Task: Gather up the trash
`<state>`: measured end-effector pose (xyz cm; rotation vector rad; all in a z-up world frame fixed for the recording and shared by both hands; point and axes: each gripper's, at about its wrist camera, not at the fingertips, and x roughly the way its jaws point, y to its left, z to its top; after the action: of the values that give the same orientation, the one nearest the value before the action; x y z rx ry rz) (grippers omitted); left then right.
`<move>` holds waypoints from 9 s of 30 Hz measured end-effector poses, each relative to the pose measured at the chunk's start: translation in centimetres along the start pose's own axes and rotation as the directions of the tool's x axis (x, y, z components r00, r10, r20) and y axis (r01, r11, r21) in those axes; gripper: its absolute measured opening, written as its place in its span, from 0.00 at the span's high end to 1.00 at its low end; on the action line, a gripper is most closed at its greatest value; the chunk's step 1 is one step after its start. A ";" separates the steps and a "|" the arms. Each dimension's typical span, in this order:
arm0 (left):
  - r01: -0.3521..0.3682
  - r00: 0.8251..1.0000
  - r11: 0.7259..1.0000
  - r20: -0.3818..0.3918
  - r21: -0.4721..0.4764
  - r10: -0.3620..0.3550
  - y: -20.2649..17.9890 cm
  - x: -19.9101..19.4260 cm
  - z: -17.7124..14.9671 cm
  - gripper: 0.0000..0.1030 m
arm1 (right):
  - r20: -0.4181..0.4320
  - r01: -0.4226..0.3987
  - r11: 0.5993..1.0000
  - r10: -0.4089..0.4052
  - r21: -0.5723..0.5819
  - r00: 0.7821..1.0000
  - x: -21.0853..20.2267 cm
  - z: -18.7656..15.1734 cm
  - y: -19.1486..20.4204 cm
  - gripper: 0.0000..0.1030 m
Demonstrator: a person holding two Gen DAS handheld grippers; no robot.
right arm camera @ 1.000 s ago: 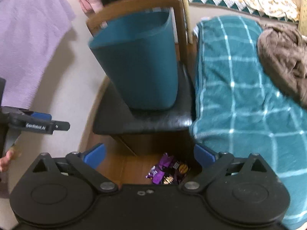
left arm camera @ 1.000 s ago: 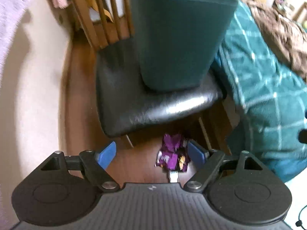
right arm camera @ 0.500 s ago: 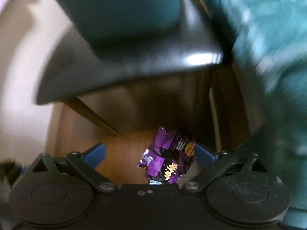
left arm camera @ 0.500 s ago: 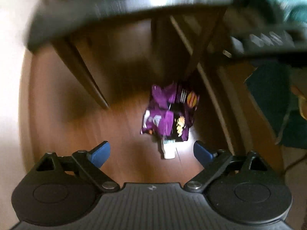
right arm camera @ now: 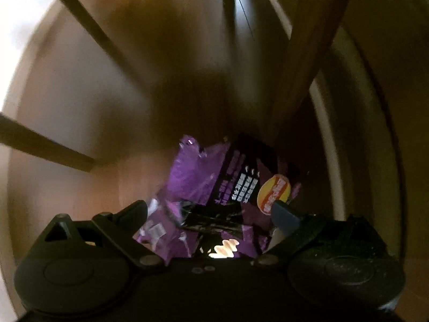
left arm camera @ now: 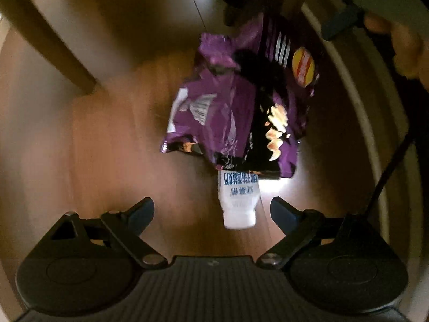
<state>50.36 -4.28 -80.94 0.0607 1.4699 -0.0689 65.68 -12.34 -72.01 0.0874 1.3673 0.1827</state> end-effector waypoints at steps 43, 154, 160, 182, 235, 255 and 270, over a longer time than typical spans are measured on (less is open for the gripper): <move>-0.034 0.999 0.999 -0.036 -0.020 0.033 1.3 -7.1 -3.7 0.55 | 0.117 -0.056 0.991 0.042 0.124 0.992 -11.3 -1.0 -6.1 0.99; 0.088 0.898 0.990 0.438 -0.110 -0.031 7.0 -65.2 31.4 0.39 | 0.337 -0.235 0.871 0.397 -0.432 0.854 -60.9 25.3 2.2 0.44; 0.090 0.853 0.993 0.520 -0.074 -0.038 8.2 -69.3 28.7 0.38 | 0.421 -0.205 0.881 0.393 -0.425 0.817 -64.2 22.1 2.6 0.39; 0.151 0.776 0.988 0.620 -0.002 -0.118 11.2 -75.6 17.8 0.19 | 0.612 -0.161 0.917 0.366 -0.364 0.701 -71.4 7.4 4.7 0.08; 0.101 0.714 0.992 0.700 -0.076 -0.019 8.5 -79.5 12.5 0.00 | 0.721 -0.104 0.944 0.308 -0.314 0.621 -73.4 2.8 3.9 0.00; 0.141 0.661 0.989 0.748 -0.044 -0.061 10.7 -80.4 10.7 0.00 | 0.722 -0.096 0.944 0.303 -0.314 0.622 -73.3 2.2 5.6 0.00; 0.142 0.679 0.989 0.730 -0.029 -0.076 11.5 -80.0 10.2 0.00 | 0.721 -0.073 0.948 0.285 -0.311 0.631 -73.4 1.3 6.5 0.00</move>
<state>53.43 7.10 -0.30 -0.1180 0.6582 -0.1142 52.46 -19.17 0.17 0.0741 0.4627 0.4393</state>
